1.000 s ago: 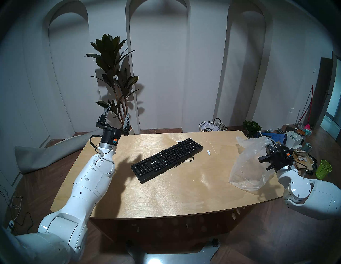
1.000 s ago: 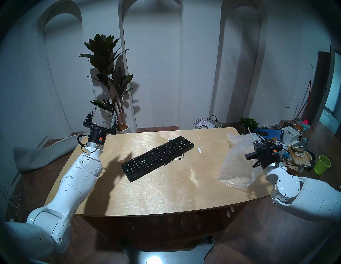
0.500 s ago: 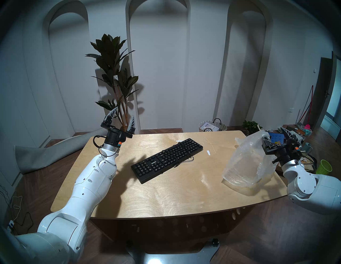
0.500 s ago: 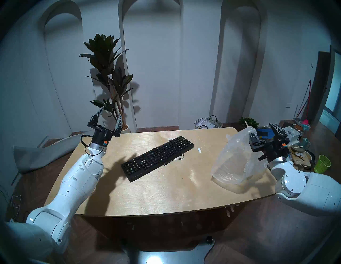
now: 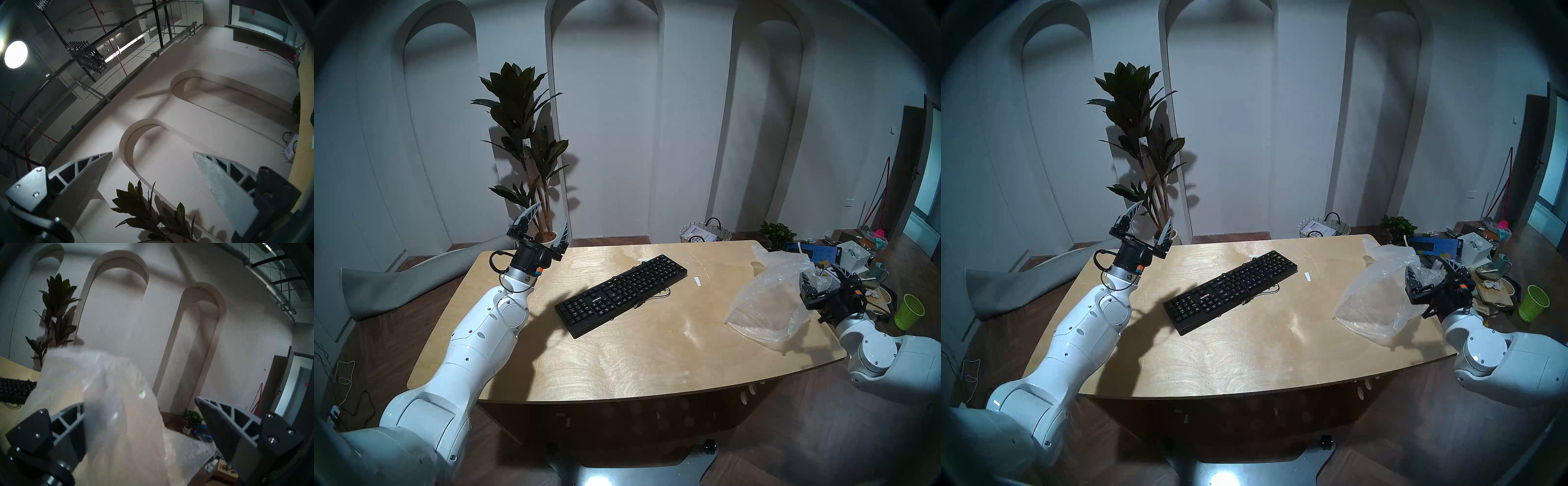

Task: Unwrap the new keyboard and set the wrapping aside

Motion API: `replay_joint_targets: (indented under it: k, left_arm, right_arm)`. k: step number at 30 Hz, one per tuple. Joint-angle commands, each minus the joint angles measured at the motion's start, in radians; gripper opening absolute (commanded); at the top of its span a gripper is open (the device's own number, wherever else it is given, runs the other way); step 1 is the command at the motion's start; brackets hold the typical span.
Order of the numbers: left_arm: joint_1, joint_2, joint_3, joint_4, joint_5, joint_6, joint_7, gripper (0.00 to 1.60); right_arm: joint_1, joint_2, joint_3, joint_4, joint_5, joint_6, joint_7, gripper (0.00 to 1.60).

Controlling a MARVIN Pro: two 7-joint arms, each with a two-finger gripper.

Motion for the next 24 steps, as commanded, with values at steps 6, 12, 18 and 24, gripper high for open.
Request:
replay_joint_targets:
  k: [6,12,18,24]
  left_arm:
    - [-0.025,0.021,0.025,-0.009,0.043,-0.007,-0.006,1.6]
    - [-0.026,0.027,0.042,-0.009,0.065,-0.009,-0.007,1.6]
    - [-0.023,0.033,0.052,-0.009,0.079,-0.011,-0.005,1.6]
    - [-0.023,0.037,0.056,-0.006,0.094,-0.013,-0.004,1.6]
  right_arm:
    - [-0.03,0.017,0.018,-0.137,0.083,-0.016,0.059,1.6]
    - [-0.037,0.018,0.03,-0.22,0.109,-0.026,0.092,1.6]
    - [-0.004,0.02,0.085,-0.282,0.114,-0.059,0.099,1.6]
    - [0.038,0.021,0.165,-0.307,0.135,-0.095,0.091,1.6]
